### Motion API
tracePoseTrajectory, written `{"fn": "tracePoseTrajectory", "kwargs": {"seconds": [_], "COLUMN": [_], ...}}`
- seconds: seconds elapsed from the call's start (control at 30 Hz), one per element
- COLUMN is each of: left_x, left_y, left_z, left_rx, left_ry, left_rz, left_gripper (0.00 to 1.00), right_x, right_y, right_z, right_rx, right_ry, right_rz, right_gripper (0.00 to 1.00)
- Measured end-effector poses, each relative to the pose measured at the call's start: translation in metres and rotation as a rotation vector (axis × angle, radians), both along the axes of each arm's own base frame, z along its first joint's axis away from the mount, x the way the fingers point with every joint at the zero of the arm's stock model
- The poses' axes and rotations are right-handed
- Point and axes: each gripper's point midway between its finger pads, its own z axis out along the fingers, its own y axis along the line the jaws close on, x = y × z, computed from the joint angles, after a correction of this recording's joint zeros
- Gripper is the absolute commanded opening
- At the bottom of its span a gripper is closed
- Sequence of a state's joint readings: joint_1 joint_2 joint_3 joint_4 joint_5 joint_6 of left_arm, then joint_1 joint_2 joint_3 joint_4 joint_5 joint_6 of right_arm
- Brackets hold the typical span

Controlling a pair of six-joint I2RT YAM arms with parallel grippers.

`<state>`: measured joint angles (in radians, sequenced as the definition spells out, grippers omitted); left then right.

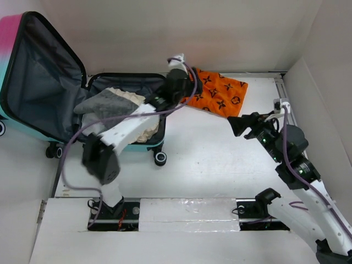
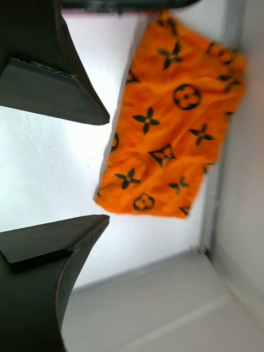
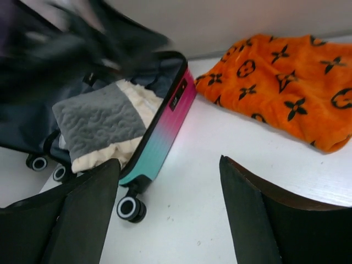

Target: Pack the luggage

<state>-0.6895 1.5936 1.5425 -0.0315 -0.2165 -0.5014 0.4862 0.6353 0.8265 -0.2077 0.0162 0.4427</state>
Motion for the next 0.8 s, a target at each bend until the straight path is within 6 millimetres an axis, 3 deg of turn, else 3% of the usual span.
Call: {"fn": "tracePoseTrajectory", "kwargs": {"seconds": [0.13,0.23,0.37,0.47,0.63,0.7,0.8], "left_x": [0.056,0.079,0.088,0.084,0.082,0.085,0.086], "left_y": [-0.059,-0.085,-0.117,-0.140,-0.172,-0.179,-0.186], "left_z": [-0.112,-0.196,-0.267,-0.283,-0.264,-0.264,-0.276], "left_rx": [0.044,0.074,0.093,0.068,-0.027,-0.057,-0.088], "left_ry": [0.183,0.312,0.404,0.416,0.396,0.396,0.414], "left_rz": [-0.006,0.001,-0.007,-0.026,-0.061,-0.070,-0.080], "left_gripper": [0.63,0.63,0.63,0.63,0.63,0.53,0.17], "right_x": [-0.008,-0.014,-0.012,-0.009,-0.005,-0.003,-0.002], "right_y": [-0.013,-0.020,-0.020,-0.018,-0.016,-0.015,-0.014], "right_z": [0.031,0.046,0.042,0.034,0.023,0.019,0.013], "right_rx": [0.029,0.049,0.040,0.025,0.008,0.003,-0.004], "right_ry": [-0.057,-0.093,-0.077,-0.050,-0.020,-0.013,0.000], "right_rz": [-0.046,-0.060,-0.066,-0.066,-0.066,-0.066,-0.065], "right_gripper": [0.87,0.88,0.88,0.88,0.88,0.88,0.88]}}
